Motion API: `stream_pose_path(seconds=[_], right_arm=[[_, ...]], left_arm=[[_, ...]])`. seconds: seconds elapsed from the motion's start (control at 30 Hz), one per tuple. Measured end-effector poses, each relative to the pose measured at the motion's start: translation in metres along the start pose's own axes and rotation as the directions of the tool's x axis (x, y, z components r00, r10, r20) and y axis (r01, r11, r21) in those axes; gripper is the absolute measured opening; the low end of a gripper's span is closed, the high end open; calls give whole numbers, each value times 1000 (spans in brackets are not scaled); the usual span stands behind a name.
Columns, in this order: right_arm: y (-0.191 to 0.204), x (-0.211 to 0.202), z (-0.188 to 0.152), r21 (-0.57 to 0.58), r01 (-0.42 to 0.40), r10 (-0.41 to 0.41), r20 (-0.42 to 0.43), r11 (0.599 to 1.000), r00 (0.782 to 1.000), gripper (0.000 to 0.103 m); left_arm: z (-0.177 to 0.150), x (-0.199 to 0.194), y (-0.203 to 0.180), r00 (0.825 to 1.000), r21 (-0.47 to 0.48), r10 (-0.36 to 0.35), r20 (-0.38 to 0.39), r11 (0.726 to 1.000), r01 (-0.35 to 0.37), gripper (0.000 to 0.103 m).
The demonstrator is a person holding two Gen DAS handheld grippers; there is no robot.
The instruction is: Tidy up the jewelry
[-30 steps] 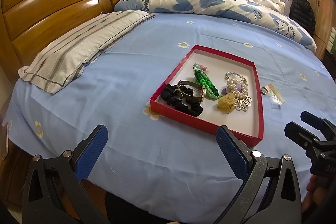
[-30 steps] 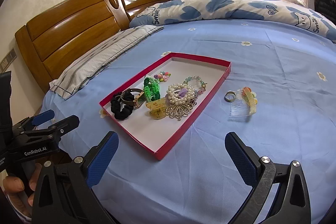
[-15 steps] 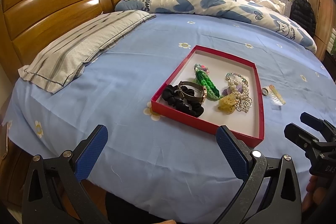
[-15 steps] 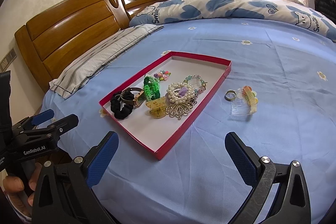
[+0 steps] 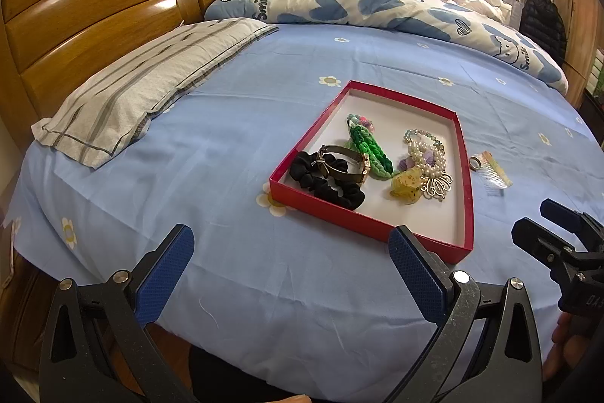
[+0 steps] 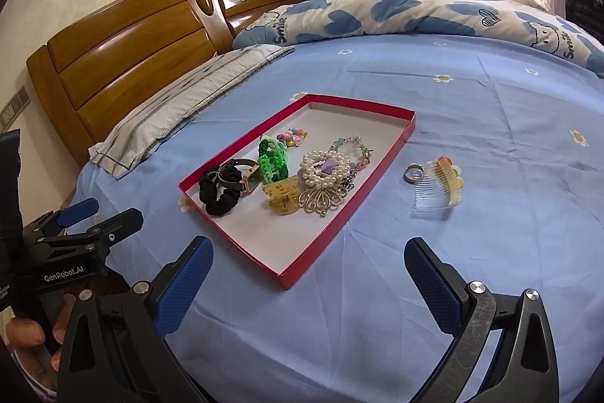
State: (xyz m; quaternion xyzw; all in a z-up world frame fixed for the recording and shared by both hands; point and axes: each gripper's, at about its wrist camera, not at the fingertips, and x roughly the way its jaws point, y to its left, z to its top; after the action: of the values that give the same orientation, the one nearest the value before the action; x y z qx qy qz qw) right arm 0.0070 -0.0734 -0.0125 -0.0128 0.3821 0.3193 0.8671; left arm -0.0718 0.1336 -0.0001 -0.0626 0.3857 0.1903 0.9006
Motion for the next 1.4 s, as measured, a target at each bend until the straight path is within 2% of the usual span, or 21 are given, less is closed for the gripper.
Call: stream_pose_path(seconds=[1.4], right_arm=[[-1, -2, 1, -2, -1, 1, 0, 1000, 1000, 102]], left_arm=[[0, 2, 0, 1000, 17, -2, -4, 1000, 2, 103]])
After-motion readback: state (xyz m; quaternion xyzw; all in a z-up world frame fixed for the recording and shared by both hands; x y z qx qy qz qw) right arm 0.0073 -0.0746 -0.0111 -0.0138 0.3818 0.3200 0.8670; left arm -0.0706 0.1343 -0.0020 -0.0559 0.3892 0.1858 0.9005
